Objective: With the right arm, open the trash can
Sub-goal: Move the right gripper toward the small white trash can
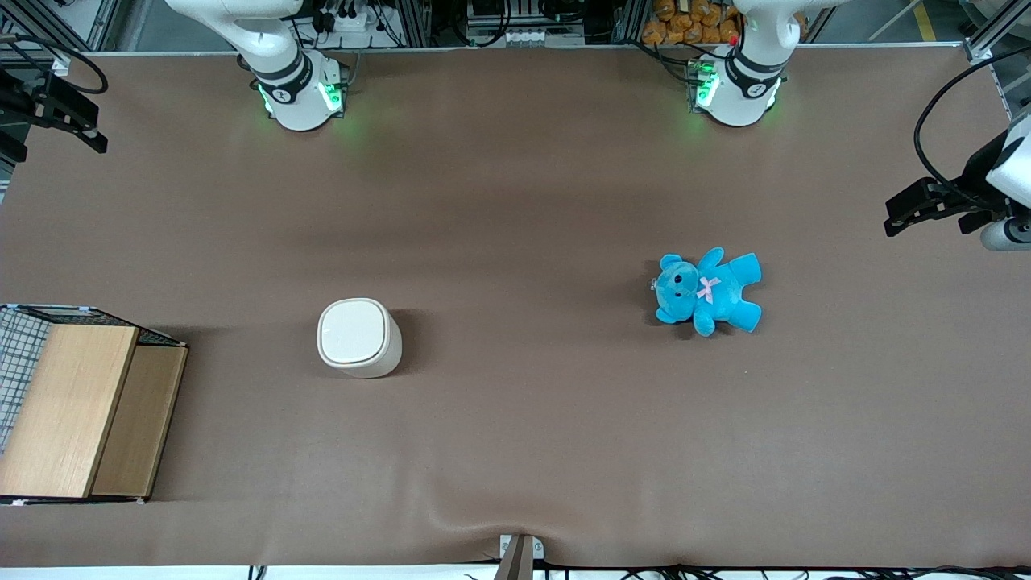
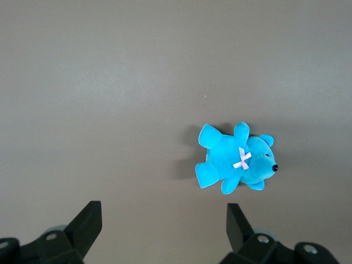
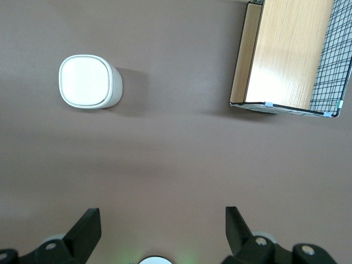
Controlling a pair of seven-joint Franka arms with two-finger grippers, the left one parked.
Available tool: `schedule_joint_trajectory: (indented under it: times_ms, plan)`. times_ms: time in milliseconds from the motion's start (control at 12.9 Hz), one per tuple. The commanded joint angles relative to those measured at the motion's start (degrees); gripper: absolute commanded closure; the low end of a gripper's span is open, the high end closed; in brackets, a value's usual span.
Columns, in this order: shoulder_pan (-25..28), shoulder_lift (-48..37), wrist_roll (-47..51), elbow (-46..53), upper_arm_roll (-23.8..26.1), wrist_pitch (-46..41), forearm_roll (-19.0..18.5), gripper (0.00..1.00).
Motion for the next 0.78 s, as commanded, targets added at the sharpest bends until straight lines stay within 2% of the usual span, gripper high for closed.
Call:
schedule_joint_trajectory:
  times_ms: [0,155,388,699]
  plan:
    - [-0.5,-0.6,0.4,-1.0,0.3,-0.1,-0.8,0.00]
    - [-0.5,-0.6,0.4,-1.0,0.3,0.4,-0.9,0.00]
    - [0.2,1.4,0.9,-1.7,0.7,2.5,1.4,0.00]
    - [3.3,5.2,9.1,-6.4,5.8,10.3,0.6,0.00]
